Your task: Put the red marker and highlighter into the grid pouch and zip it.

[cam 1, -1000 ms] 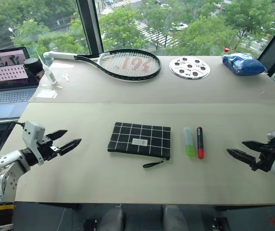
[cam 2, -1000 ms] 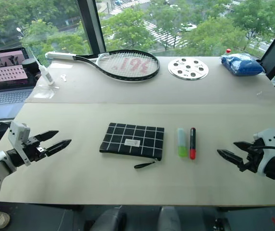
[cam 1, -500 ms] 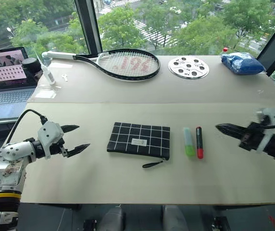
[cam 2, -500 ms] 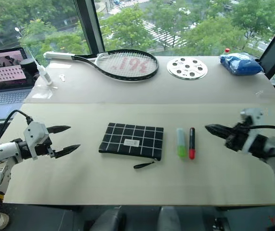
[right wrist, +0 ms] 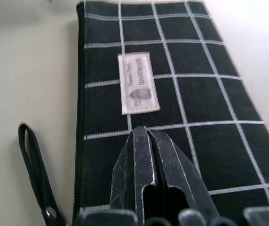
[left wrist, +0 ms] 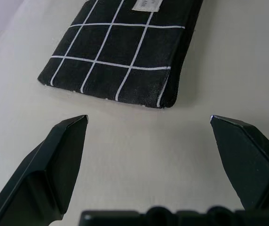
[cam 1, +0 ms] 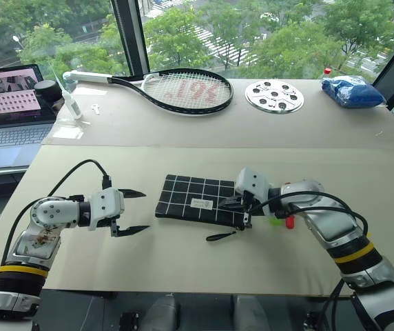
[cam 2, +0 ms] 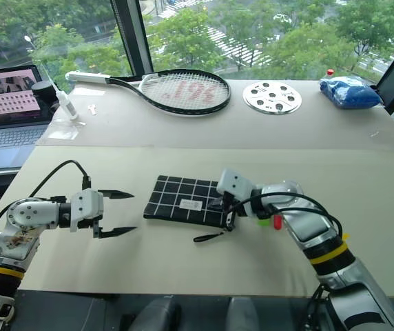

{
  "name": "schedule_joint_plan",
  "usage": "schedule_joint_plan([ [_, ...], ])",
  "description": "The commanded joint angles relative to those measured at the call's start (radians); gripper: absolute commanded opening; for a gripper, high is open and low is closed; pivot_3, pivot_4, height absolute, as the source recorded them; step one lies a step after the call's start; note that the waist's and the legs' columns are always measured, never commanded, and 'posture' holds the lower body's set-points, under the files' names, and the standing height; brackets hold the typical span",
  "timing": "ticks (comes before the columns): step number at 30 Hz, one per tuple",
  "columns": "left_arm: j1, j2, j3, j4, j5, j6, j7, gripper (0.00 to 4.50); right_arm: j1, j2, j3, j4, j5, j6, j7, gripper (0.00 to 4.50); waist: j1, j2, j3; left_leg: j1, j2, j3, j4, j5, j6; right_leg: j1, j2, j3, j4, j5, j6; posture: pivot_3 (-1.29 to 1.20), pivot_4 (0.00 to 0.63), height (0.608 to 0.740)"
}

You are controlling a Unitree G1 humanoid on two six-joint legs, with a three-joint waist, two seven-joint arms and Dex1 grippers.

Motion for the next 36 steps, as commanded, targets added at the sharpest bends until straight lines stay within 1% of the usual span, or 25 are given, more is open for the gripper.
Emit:
schedule_joint_plan([
  [1, -0.054, 0.002, -0.024, 0.063, 0.046, -0.092, -0.008, 4.5, -0.07, -0.004, 0.055, 0.165, -0.167, -0.156, -0.03, 0.04, -0.004, 0.0, 0.0, 0.0, 0.0, 0.0, 0.0, 0.0, 0.0, 0.0, 0.0, 0.0, 0.0, 0.0, 0.0, 0.0, 0.15, 0.74],
  [6, -0.167, -0.035, -0.059, 0.267, 0.12, -0.313, 0.034, 4.5, -0.118, 0.054, 0.049, 0.267, -0.201, -0.25, -0.037, 0.04, -0.005, -0.002, -0.001, 0.004, 0.001, 0.0, 0.0, 0.001, -0.001, 0.002, 0.0, 0.0, 0.0, 0.0, 0.0, 0.0, 0.15, 0.74],
  [10, -0.269, -0.085, -0.064, 0.442, 0.139, -0.507, 0.069, 4.5, -0.1, 0.067, 0.025, 0.263, -0.199, -0.271, -0.024, 0.04, -0.005, -0.002, -0.002, 0.005, 0.0, 0.0, 0.0, 0.001, -0.001, 0.003, 0.0, 0.0, 0.0, 0.001, -0.001, 0.0, 0.15, 0.74],
  [13, -0.323, -0.113, -0.068, 0.543, 0.147, -0.616, 0.088, 4.5, -0.086, 0.066, 0.012, 0.255, -0.201, -0.277, -0.016, 0.04, -0.007, -0.002, -0.002, 0.005, 0.0, 0.0, 0.0, 0.001, -0.002, 0.002, 0.0, 0.0, 0.0, 0.001, -0.001, 0.0, 0.15, 0.74],
  [17, -0.354, -0.165, -0.086, 0.592, 0.099, -0.671, 0.034, 4.5, -0.069, 0.063, -0.006, 0.239, -0.2, -0.267, -0.017, 0.04, -0.01, -0.002, -0.002, 0.004, 0.0, 0.0, 0.0, 0.001, -0.002, 0.003, 0.0, 0.0, 0.0, 0.001, -0.001, 0.0, 0.15, 0.74],
  [22, -0.395, -0.176, -0.105, 0.67, 0.118, -0.741, 0.014, 4.5, -0.06, 0.065, -0.022, 0.224, -0.197, -0.248, -0.021, 0.04, -0.014, -0.002, -0.002, 0.003, 0.0, 0.0, 0.0, 0.001, -0.001, 0.003, 0.0, 0.0, 0.001, 0.001, 0.0, 0.0, 0.15, 0.74],
  [29, -0.433, -0.2, -0.121, 0.73, 0.116, -0.783, -0.007, 4.5, -0.051, 0.063, -0.031, 0.217, -0.204, -0.238, -0.021, 0.04, -0.013, -0.002, -0.002, 0.003, 0.0, 0.0, 0.0, 0.001, -0.001, 0.003, 0.0, 0.0, 0.001, 0.001, 0.0, 0.0, 0.15, 0.74],
  [31, -0.444, -0.21, -0.121, 0.743, 0.114, -0.789, -0.008, 3.98, -0.05, 0.063, -0.033, 0.217, -0.204, -0.232, -0.021, 0.0, -0.014, -0.002, -0.002, 0.003, 0.0, 0.0, 0.0, 0.001, -0.001, 0.003, 0.0, 0.0, 0.001, 0.001, 0.0, 0.0, 0.15, 0.74],
  [32, -0.447, -0.216, -0.123, 0.742, 0.108, -0.791, -0.014, 3.83, -0.049, 0.061, -0.033, 0.216, -0.204, -0.229, -0.018, 0.0, -0.013, -0.002, -0.002, 0.003, 0.0, 0.0, 0.0, 0.001, -0.001, 0.003, 0.0, 0.0, 0.001, 0.001, 0.0, 0.0, 0.15, 0.74],
  [35, -0.442, -0.229, -0.134, 0.724, 0.095, -0.796, -0.038, 2.72, -0.046, 0.058, -0.033, 0.215, -0.204, -0.226, -0.014, 0.0, -0.014, -0.002, -0.002, 0.003, 0.0, 0.0, 0.0, 0.001, -0.001, 0.003, 0.0, 0.0, 0.0, 0.001, 0.001, 0.0, 0.15, 0.74],
  [36, -0.439, -0.231, -0.136, 0.719, 0.092, -0.798, -0.044, 2.72, -0.045, 0.057, -0.034, 0.215, -0.204, -0.226, -0.014, 0.0, -0.014, -0.002, -0.002, 0.003, 0.0, 0.0, 0.0, 0.001, -0.001, 0.003, 0.0, 0.0, 0.0, 0.001, 0.001, 0.0, 0.15, 0.74],
])
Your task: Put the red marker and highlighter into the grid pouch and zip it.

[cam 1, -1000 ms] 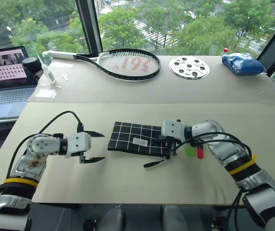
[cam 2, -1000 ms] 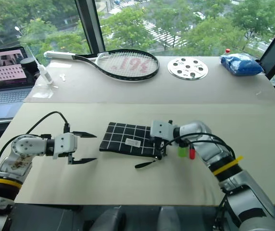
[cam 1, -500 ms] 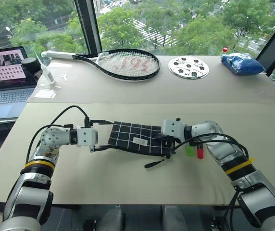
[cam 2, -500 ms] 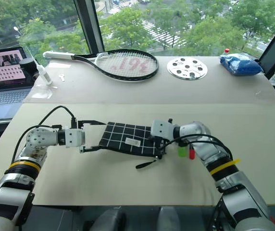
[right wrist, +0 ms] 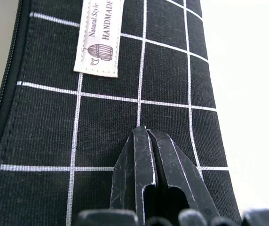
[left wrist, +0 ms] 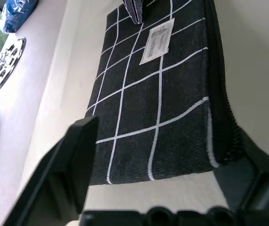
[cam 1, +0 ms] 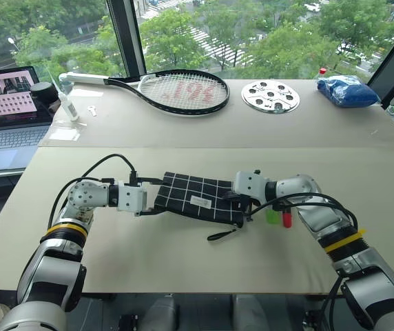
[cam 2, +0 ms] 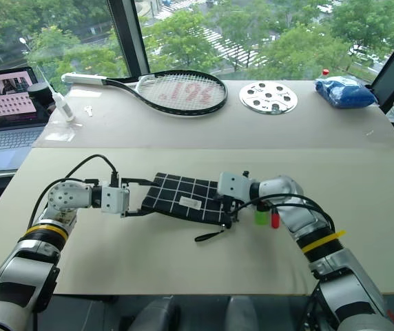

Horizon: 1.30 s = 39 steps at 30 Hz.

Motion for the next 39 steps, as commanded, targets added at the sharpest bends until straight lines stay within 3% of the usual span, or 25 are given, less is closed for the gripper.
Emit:
schedule_joint_plan([
  [1, -0.012, -0.011, -0.009, -0.029, -0.027, -0.019, -0.024, 2.72, 0.021, -0.013, 0.002, 0.013, -0.031, 0.028, 0.011, 0.0, 0.0, 0.0, 0.0, 0.0, 0.0, 0.0, 0.0, 0.0, 0.0, 0.0, 0.0, 0.0, 0.0, 0.0, 0.0, 0.0, 0.15, 0.74],
  [2, -0.01, -0.014, -0.011, -0.028, -0.026, -0.019, -0.026, 2.72, 0.019, -0.011, 0.002, 0.018, -0.033, 0.024, 0.007, 0.0, 0.0, 0.0, 0.0, 0.0, 0.0, 0.0, 0.0, 0.0, 0.0, 0.0, 0.0, 0.0, 0.0, 0.0, 0.0, 0.0, 0.15, 0.74],
  [3, -0.009, -0.016, -0.013, -0.026, -0.022, -0.019, -0.026, 2.17, 0.016, -0.007, 0.001, 0.026, -0.037, 0.021, -0.001, 0.0, 0.0, 0.0, 0.0, 0.0, 0.0, 0.0, 0.0, 0.0, 0.0, 0.0, 0.0, 0.0, 0.0, 0.0, 0.0, 0.0, 0.15, 0.74],
  [5, -0.006, -0.018, -0.016, -0.023, -0.02, -0.022, -0.03, 1.69, 0.012, -0.003, 0.001, 0.034, -0.04, 0.02, -0.007, 0.0, 0.0, 0.0, 0.0, 0.0, 0.0, 0.0, 0.0, 0.0, 0.0, 0.0, 0.0, 0.0, 0.0, 0.0, 0.0, 0.0, 0.15, 0.74],
  [9, 0.022, -0.028, -0.019, -0.064, -0.048, -0.002, -0.048, 0.2, 0.015, 0.0, 0.007, 0.041, -0.041, 0.013, -0.008, 0.0, -0.001, 0.0, 0.0, 0.0, 0.0, 0.0, 0.0, 0.0, 0.0, 0.0, 0.0, 0.0, 0.0, 0.0, 0.0, 0.0, 0.15, 0.74],
  [10, 0.027, -0.029, -0.016, -0.072, -0.053, 0.007, -0.048, 0.06, 0.015, 0.002, 0.006, 0.041, -0.04, 0.013, -0.01, 0.0, -0.001, 0.0, 0.0, 0.0, 0.0, 0.0, 0.0, 0.0, 0.0, 0.0, 0.0, 0.0, 0.0, 0.0, 0.0, 0.0, 0.15, 0.74],
  [15, 0.072, -0.015, 0.001, -0.128, -0.073, 0.102, -0.031, 0.06, -0.031, 0.076, -0.089, 0.081, 0.031, 0.044, -0.092, 0.0, -0.006, 0.0, 0.0, 0.0, 0.0, 0.0, 0.0, 0.0, 0.0, 0.0, 0.0, 0.0, 0.0, 0.0, 0.0, 0.0, 0.15, 0.74],
  [16, 0.087, -0.01, 0.007, -0.142, -0.076, 0.122, -0.024, 0.0, -0.05, 0.095, -0.125, 0.09, 0.06, 0.064, -0.105, 0.6, -0.009, 0.0, 0.0, 0.0, 0.0, 0.0, 0.0, 0.0, 0.0, 0.0, 0.0, 0.0, 0.0, 0.0, 0.0, 0.0, 0.15, 0.74],
  [17, 0.105, -0.005, 0.015, -0.159, -0.08, 0.147, -0.013, 0.0, -0.069, 0.103, -0.153, 0.098, 0.074, 0.076, -0.116, 0.7, -0.011, 0.0, 0.0, 0.0, 0.0, 0.0, 0.0, 0.0, 0.0, -0.001, 0.0, 0.0, 0.001, 0.0, 0.0, 0.0, 0.15, 0.74],
  [25, 0.258, -0.011, 0.109, -0.377, -0.141, 0.433, 0.156, 0.0, -0.183, 0.129, -0.382, 0.081, 0.275, 0.363, -0.163, 3.48, -0.017, 0.0, 0.0, -0.002, 0.0, -0.001, 0.0, 0.001, -0.002, -0.005, 0.0, 0.0, 0.001, 0.0, 0.0, 0.0, 0.15, 0.74],
  [29, 0.351, -0.041, 0.183, -0.563, -0.185, 0.669, 0.331, 0.0, -0.183, 0.059, -0.475, -0.018, 0.396, 0.516, -0.118, 3.48, -0.014, 0.001, 0.0, -0.003, 0.0, -0.002, -0.001, 0.0, 0.0, -0.005, 0.0, 0.0, 0.001, 0.0, 0.0, 0.0, 0.15, 0.74],
  [33, 0.421, -0.079, 0.228, -0.737, -0.217, 0.859, 0.458, 0.0, -0.106, 0.009, -0.471, -0.119, 0.421, 0.573, -0.107, 3.48, -0.013, 0.001, 0.001, -0.004, 0.0, -0.002, -0.001, -0.001, 0.001, -0.006, 0.0, 0.0, 0.001, 0.0, 0.0, 0.0, 0.15, 0.74],
  [39, 0.452, -0.114, 0.215, -0.816, -0.188, 0.951, 0.528, 0.0, 0.012, 0.094, -0.399, -0.198, 0.376, 0.582, -0.23, 3.48, -0.017, 0.001, 0.001, -0.004, 0.0, -0.001, 0.0, 0.0, 0.001, -0.005, 0.0, 0.0, 0.001, 0.0, -0.001, 0.0, 0.15, 0.74],
])
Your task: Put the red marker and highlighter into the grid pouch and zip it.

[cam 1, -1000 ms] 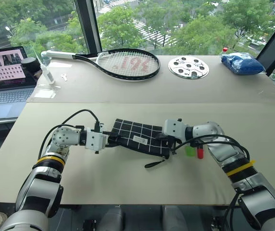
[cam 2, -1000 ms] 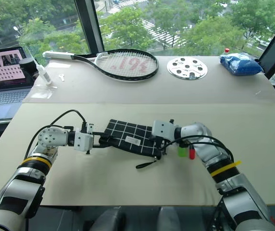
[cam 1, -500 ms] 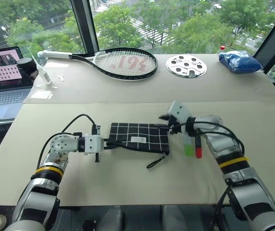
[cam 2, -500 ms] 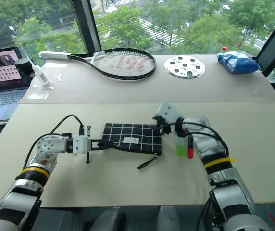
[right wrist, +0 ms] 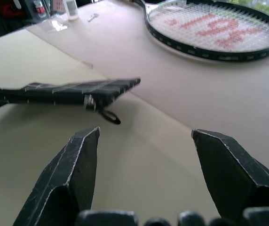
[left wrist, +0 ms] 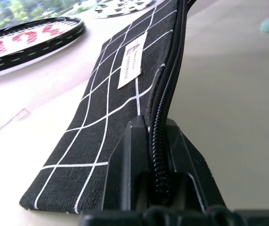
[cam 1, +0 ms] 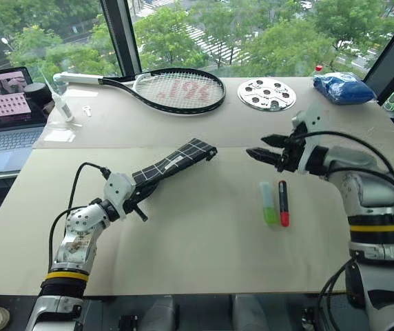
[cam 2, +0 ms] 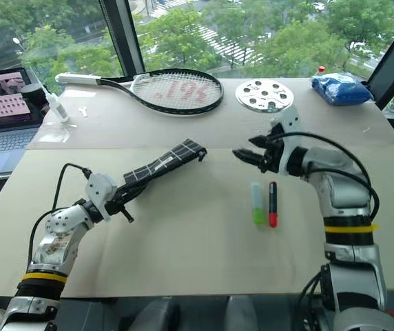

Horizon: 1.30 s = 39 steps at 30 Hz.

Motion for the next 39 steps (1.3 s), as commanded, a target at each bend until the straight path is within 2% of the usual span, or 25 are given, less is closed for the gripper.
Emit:
schedule_joint_plan([
  [1, 0.004, -0.005, 0.0, -0.05, 0.011, 0.028, 0.03, 0.0, 0.028, 0.056, 0.054, -0.049, -0.042, -0.024, -0.081, 3.48, -0.001, 0.0, 0.0, 0.0, 0.0, 0.0, 0.0, 0.0, 0.0, 0.0, 0.0, 0.0, 0.0, 0.0, 0.0, 0.0, 0.15, 0.74],
  [5, 0.006, -0.002, -0.004, -0.06, 0.008, 0.042, 0.025, 0.0, 0.023, 0.129, 0.149, 0.039, -0.157, -0.117, -0.184, 3.48, 0.001, 0.0, 0.0, 0.0, 0.0, 0.0, 0.0, 0.001, -0.001, 0.0, 0.0, 0.0, 0.0, 0.0, 0.0, 0.0, 0.15, 0.74],
  [13, 0.018, -0.01, -0.023, -0.083, 0.015, 0.046, 0.02, 0.0, -0.095, 0.218, 0.179, 0.232, -0.243, -0.233, -0.28, 3.48, 0.001, 0.0, 0.0, 0.0, 0.0, 0.0, 0.0, 0.004, -0.006, 0.0, 0.0, 0.0, -0.001, 0.0, -0.001, 0.0, 0.15, 0.74],
  [21, 0.02, -0.025, -0.029, -0.088, 0.02, 0.047, 0.027, 0.0, -0.154, 0.29, 0.197, 0.31, -0.253, -0.264, -0.264, 3.48, -0.001, 0.0, 0.0, 0.0, 0.0, 0.0, 0.0, 0.004, -0.006, 0.0, 0.0, 0.0, -0.001, 0.0, -0.001, 0.0, 0.15, 0.74],
  [31, 0.009, -0.044, -0.047, -0.093, 0.021, 0.051, 0.018, 0.0, -0.175, 0.307, 0.197, 0.367, -0.285, -0.304, -0.277, 3.48, -0.001, 0.0, 0.0, 0.0, 0.0, 0.0, 0.0, 0.004, -0.006, 0.0, 0.0, 0.0, -0.001, 0.0, -0.001, 0.0, 0.15, 0.74],
  [34, 0.004, -0.046, -0.05, -0.091, 0.021, 0.052, 0.017, 0.0, -0.181, 0.308, 0.199, 0.382, -0.293, -0.317, -0.278, 2.87, -0.002, 0.0, 0.0, 0.0, 0.0, 0.0, 0.0, 0.004, -0.006, -0.001, 0.0, 0.0, -0.001, 0.0, -0.001, 0.0, 0.15, 0.74],
  [38, 0.002, -0.05, -0.054, -0.087, 0.024, 0.05, 0.018, 0.0, -0.176, 0.305, 0.198, 0.373, -0.29, -0.326, -0.257, 1.49, -0.002, 0.0, 0.0, 0.0, 0.0, 0.0, 0.0, 0.004, -0.006, -0.001, 0.0, 0.0, -0.001, 0.0, -0.001, 0.0, 0.15, 0.74],
  [39, 0.002, -0.051, -0.054, -0.087, 0.024, 0.049, 0.019, 0.0, -0.172, 0.302, 0.2, 0.367, -0.29, -0.327, -0.25, 1.02, -0.002, 0.0, 0.0, 0.0, 0.0, 0.0, -0.001, 0.004, -0.006, -0.001, 0.0, 0.0, -0.001, 0.0, -0.001, 0.0, 0.15, 0.74],
])
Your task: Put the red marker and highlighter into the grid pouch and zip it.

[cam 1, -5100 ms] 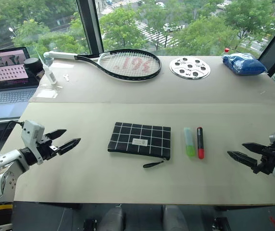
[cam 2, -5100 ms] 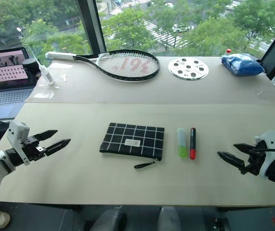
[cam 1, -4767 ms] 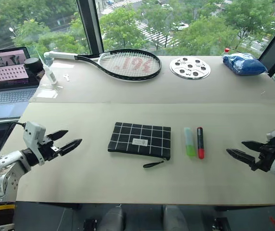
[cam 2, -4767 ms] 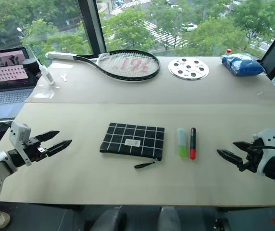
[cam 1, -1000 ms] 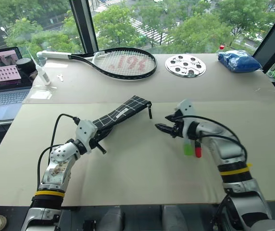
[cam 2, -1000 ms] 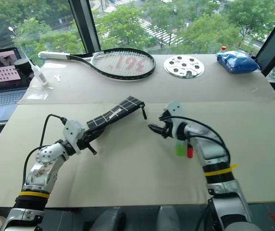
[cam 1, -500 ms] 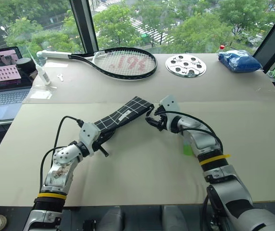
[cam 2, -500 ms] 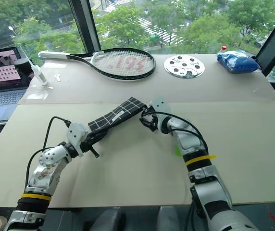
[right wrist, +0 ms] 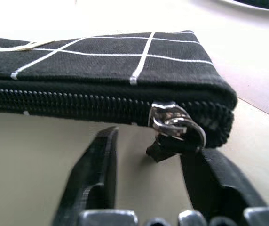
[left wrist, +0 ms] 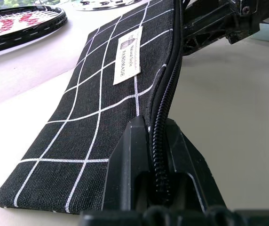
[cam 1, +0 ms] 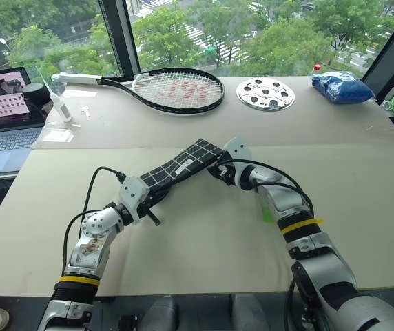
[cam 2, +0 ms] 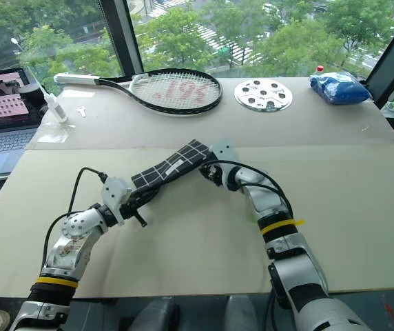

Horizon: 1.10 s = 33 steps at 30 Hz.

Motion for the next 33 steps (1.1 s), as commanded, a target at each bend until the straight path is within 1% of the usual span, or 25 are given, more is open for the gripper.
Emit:
schedule_joint_plan([
  [1, -0.016, -0.004, -0.002, -0.033, -0.001, -0.004, 0.0, 0.0, -0.016, -0.003, -0.005, -0.034, 0.003, -0.03, 0.023, 0.8, 0.0, 0.0, 0.0, 0.0, 0.0, 0.0, 0.0, 0.0, 0.0, 0.0, 0.0, 0.0, 0.0, 0.0, 0.0, 0.0, 0.15, 0.74],
  [2, -0.016, -0.005, -0.002, -0.032, 0.0, -0.004, 0.001, 0.0, -0.014, -0.005, -0.004, -0.037, 0.003, -0.03, 0.028, 0.4, 0.0, 0.0, 0.0, 0.0, 0.0, 0.0, 0.0, 0.0, 0.0, 0.0, 0.0, 0.0, 0.0, 0.0, 0.0, 0.0, 0.15, 0.74],
  [3, -0.017, -0.006, -0.002, -0.032, 0.001, -0.004, 0.002, 0.0, -0.013, -0.009, -0.002, -0.041, 0.003, -0.031, 0.037, 0.15, 0.0, 0.0, 0.0, 0.0, 0.0, 0.0, 0.0, 0.0, 0.0, 0.0, 0.0, 0.0, 0.0, 0.0, 0.0, 0.0, 0.15, 0.74],
  [4, -0.017, -0.007, -0.002, -0.031, 0.002, -0.004, 0.003, 0.0, -0.011, -0.013, 0.002, -0.045, 0.001, -0.034, 0.047, 0.07, 0.0, 0.0, 0.0, 0.0, 0.0, 0.0, 0.0, 0.0, 0.0, 0.0, 0.0, 0.0, 0.0, 0.0, 0.0, 0.0, 0.15, 0.74],
  [7, -0.02, -0.011, 0.001, -0.025, 0.006, -0.006, 0.008, 0.0, -0.01, -0.023, 0.005, -0.063, -0.001, -0.03, 0.063, 0.07, 0.0, 0.0, 0.0, 0.0, 0.0, 0.0, 0.0, 0.0, 0.0, 0.0, 0.0, 0.0, 0.0, 0.0, 0.0, 0.0, 0.15, 0.74],
  [9, -0.022, -0.012, 0.003, -0.022, 0.008, -0.006, 0.011, 0.0, 0.006, -0.046, 0.024, -0.121, 0.004, -0.014, 0.113, 0.07, 0.0, 0.0, 0.0, 0.0, 0.0, 0.0, 0.0, 0.0, 0.0, 0.0, 0.0, 0.0, 0.0, 0.0, 0.0, 0.0, 0.15, 0.74],
  [12, -0.02, -0.015, 0.006, -0.023, 0.009, -0.006, 0.015, 0.0, 0.091, -0.138, 0.1, -0.357, 0.079, 0.072, 0.321, 0.07, 0.003, 0.0, 0.0, 0.0, 0.0, 0.0, 0.0, 0.0, 0.0, 0.0, 0.0, 0.0, 0.0, 0.0, 0.0, 0.0, 0.15, 0.74],
  [13, -0.019, -0.016, 0.007, -0.025, 0.009, -0.005, 0.016, 0.0, 0.119, -0.163, 0.121, -0.434, 0.096, 0.091, 0.364, 0.07, 0.005, 0.0, 0.0, 0.0, 0.0, 0.0, 0.0, 0.0, 0.0, 0.0, 0.0, 0.0, 0.0, 0.0, 0.0, 0.0, 0.15, 0.74],
  [15, -0.016, -0.016, 0.009, -0.027, 0.008, -0.004, 0.017, 0.0, 0.149, -0.187, 0.146, -0.52, 0.104, 0.117, 0.39, 0.07, 0.004, 0.0, 0.0, -0.001, 0.0, 0.0, 0.001, 0.0, 0.001, 0.0, 0.0, 0.0, -0.001, 0.0, 0.0, 0.0, 0.15, 0.74],
  [18, -0.017, -0.02, 0.009, -0.024, 0.007, -0.003, 0.018, 0.0, 0.165, -0.162, 0.193, -0.544, 0.071, 0.162, 0.357, 0.07, -0.003, 0.0, 0.0, -0.001, 0.0, 0.0, 0.001, -0.002, 0.004, 0.0, 0.0, 0.0, 0.0, 0.0, 0.0, 0.0, 0.15, 0.74],
  [21, -0.023, -0.028, 0.005, -0.021, 0.006, 0.0, 0.021, 0.0, 0.148, -0.11, 0.249, -0.465, -0.011, 0.142, 0.28, 0.07, 0.002, 0.0, 0.0, 0.0, 0.0, 0.0, 0.001, -0.003, 0.005, 0.0, 0.0, 0.0, -0.001, 0.0, 0.0, 0.0, 0.15, 0.74],
  [24, -0.025, -0.031, 0.003, -0.022, 0.006, 0.003, 0.02, 0.0, 0.108, -0.053, 0.241, -0.398, -0.038, 0.164, 0.216, 0.07, 0.003, 0.0, 0.0, 0.0, 0.0, 0.0, 0.001, -0.002, 0.004, 0.0, 0.0, 0.0, 0.0, 0.0, 0.0, 0.0, 0.15, 0.74],
  [26, -0.026, -0.033, 0.004, -0.022, 0.004, 0.005, 0.018, 0.0, 0.079, -0.043, 0.248, -0.352, -0.068, 0.155, 0.197, 0.07, 0.003, 0.0, 0.0, 0.0, 0.0, 0.0, 0.001, 0.0, -0.001, 0.0, 0.0, 0.0, 0.0, 0.0, 0.0, 0.0, 0.15, 0.74],
  [29, -0.03, -0.032, 0.007, -0.021, 0.0, 0.006, 0.015, 0.0, 0.031, -0.04, 0.244, -0.271, -0.107, 0.133, 0.156, 0.07, 0.006, 0.0, 0.0, 0.0, 0.0, 0.0, 0.001, 0.001, -0.001, 0.0, 0.0, 0.0, 0.0, 0.0, 0.0, 0.0, 0.15, 0.74],
  [31, -0.03, -0.032, 0.008, -0.019, -0.001, 0.006, 0.014, 0.0, 0.013, -0.036, 0.226, -0.256, -0.097, 0.139, 0.156, 0.07, 0.006, 0.0, 0.0, 0.0, 0.0, 0.0, 0.0, 0.0, -0.001, 0.0, 0.0, 0.0, 0.0, 0.0, 0.0, 0.0, 0.15, 0.74],
  [33, -0.031, -0.034, 0.008, -0.018, -0.001, 0.007, 0.012, 0.0, 0.019, -0.028, 0.227, -0.306, -0.054, 0.18, 0.206, 0.07, 0.004, 0.0, 0.0, 0.0, 0.0, 0.0, 0.0, 0.0, -0.001, 0.0, 0.0, 0.0, 0.0, 0.0, 0.0, 0.0, 0.15, 0.74],
])
